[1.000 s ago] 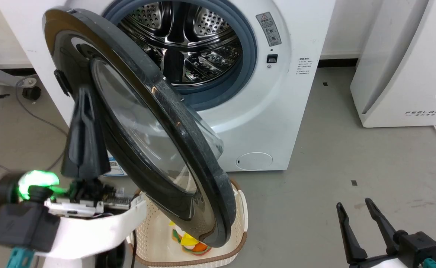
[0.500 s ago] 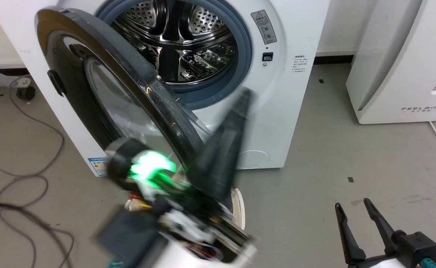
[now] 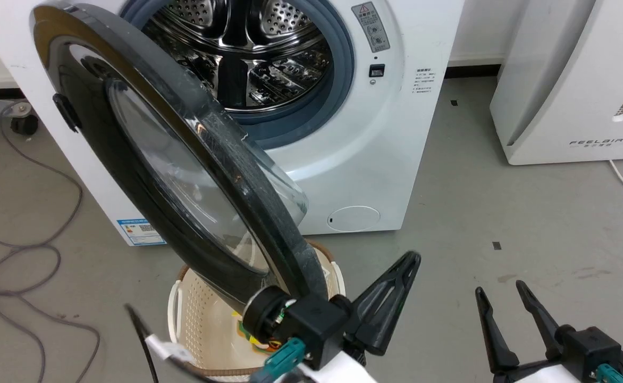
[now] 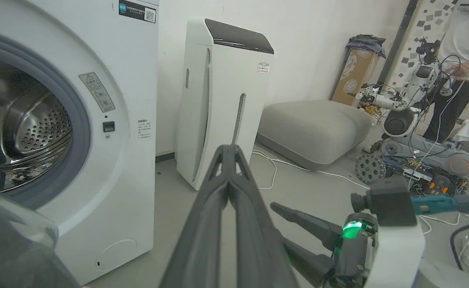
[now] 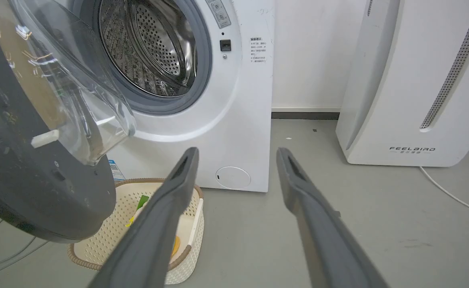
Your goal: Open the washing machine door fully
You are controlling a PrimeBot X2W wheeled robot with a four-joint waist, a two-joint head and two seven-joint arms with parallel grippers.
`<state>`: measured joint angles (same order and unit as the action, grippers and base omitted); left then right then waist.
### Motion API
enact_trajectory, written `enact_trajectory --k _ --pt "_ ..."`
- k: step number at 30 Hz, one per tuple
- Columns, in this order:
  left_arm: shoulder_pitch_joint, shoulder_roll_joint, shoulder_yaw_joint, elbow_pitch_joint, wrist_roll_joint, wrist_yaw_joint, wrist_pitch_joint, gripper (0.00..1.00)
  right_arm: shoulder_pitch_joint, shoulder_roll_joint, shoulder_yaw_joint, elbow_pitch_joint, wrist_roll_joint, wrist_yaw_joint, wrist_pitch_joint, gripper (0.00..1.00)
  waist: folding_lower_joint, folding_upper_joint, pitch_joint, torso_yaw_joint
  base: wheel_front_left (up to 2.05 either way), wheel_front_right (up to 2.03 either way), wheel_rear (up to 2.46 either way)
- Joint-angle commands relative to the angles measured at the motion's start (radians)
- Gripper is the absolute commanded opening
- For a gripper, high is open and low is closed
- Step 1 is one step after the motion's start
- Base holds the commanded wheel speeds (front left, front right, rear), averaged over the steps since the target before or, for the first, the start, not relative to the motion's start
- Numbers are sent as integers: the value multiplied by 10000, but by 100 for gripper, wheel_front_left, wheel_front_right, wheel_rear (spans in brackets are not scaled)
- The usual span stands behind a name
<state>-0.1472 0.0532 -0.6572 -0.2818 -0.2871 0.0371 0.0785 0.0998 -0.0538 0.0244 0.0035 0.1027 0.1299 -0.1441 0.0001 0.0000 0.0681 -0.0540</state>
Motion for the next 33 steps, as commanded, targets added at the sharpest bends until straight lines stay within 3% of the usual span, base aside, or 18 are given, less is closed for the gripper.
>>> enact_trajectory --k 1,16,24,33 --pt "28 12 13 262 -49 69 -22 0 -155 35 18 46 60 8 -77 100 -1 0 5 3 0 0 0" --pt "-962 -18 633 3052 -284 870 -815 0 -215 36 83 188 -23 8 -21 100 -1 0 9 -2 0 0 0" --pt "-585 46 767 3173 -426 1180 -959 0 -173 36 122 301 7 8 -29 100 -1 0 -134 74 0 0 0" --pt "380 470 903 2362 -541 1554 -842 0 52 36 157 351 -35 8 39 100 -1 0 -449 218 0 0 0"
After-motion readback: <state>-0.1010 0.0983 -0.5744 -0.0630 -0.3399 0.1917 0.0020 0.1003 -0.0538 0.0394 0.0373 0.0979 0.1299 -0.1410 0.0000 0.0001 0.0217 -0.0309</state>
